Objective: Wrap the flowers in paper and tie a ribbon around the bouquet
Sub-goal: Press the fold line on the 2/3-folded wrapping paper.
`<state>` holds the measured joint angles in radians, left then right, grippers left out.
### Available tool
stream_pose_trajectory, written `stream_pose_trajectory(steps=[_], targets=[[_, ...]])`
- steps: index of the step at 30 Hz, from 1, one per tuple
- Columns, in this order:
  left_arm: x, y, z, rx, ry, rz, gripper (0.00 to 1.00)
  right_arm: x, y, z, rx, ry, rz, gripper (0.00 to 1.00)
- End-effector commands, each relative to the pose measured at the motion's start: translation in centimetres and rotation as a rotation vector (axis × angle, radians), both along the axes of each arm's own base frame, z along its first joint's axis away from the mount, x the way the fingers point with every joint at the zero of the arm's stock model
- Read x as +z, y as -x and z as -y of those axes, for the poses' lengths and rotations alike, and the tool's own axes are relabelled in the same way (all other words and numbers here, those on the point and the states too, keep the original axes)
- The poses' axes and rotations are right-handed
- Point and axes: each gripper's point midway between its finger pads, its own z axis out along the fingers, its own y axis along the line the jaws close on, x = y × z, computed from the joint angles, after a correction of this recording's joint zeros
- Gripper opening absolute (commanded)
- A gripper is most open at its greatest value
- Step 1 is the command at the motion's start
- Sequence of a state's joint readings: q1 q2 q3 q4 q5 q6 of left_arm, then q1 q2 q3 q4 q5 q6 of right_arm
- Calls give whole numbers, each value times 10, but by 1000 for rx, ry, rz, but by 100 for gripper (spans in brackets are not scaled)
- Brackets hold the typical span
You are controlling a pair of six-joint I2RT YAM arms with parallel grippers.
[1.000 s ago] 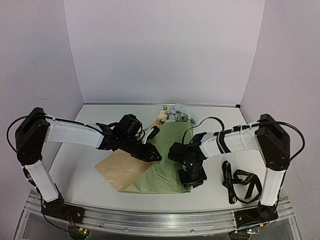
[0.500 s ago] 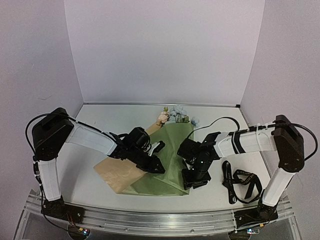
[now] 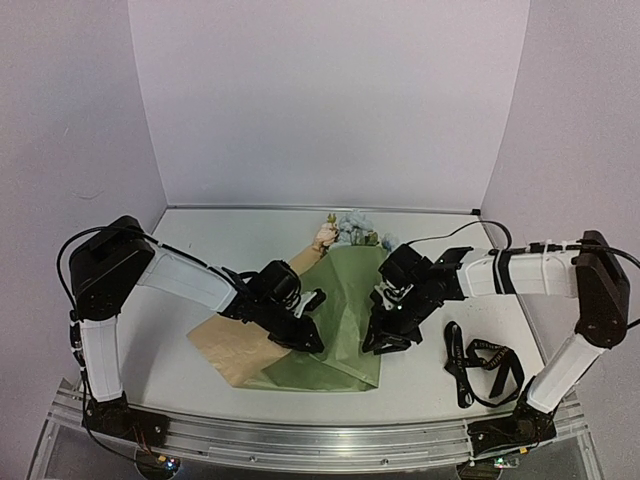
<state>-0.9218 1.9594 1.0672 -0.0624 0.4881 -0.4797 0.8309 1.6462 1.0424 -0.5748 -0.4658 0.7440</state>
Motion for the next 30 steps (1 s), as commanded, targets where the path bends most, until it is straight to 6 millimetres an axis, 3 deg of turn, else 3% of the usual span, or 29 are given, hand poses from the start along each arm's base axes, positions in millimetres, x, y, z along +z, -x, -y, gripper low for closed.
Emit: stream_pose_trajectory(steps=[1, 6, 13, 23, 26, 30], targets=[[-2, -3, -2, 8, -41, 8, 20, -8, -19, -23, -50, -99, -8, 23], [1, -5, -3, 9, -47, 17, 20, -35, -43, -17, -140, -119, -17, 19], [16, -6, -7, 6, -57, 50, 20, -71, -46, -30, -210, -138, -42, 15], [92, -11, 10, -16, 47, 149, 25, -52, -36, -43, -163, -160, 15, 16], [100, -7, 23, -33, 75, 166, 26, -43, -34, -43, -154, -169, 23, 16], [81, 0, 36, -50, 59, 157, 29, -34, -30, -41, -139, -182, 23, 17]])
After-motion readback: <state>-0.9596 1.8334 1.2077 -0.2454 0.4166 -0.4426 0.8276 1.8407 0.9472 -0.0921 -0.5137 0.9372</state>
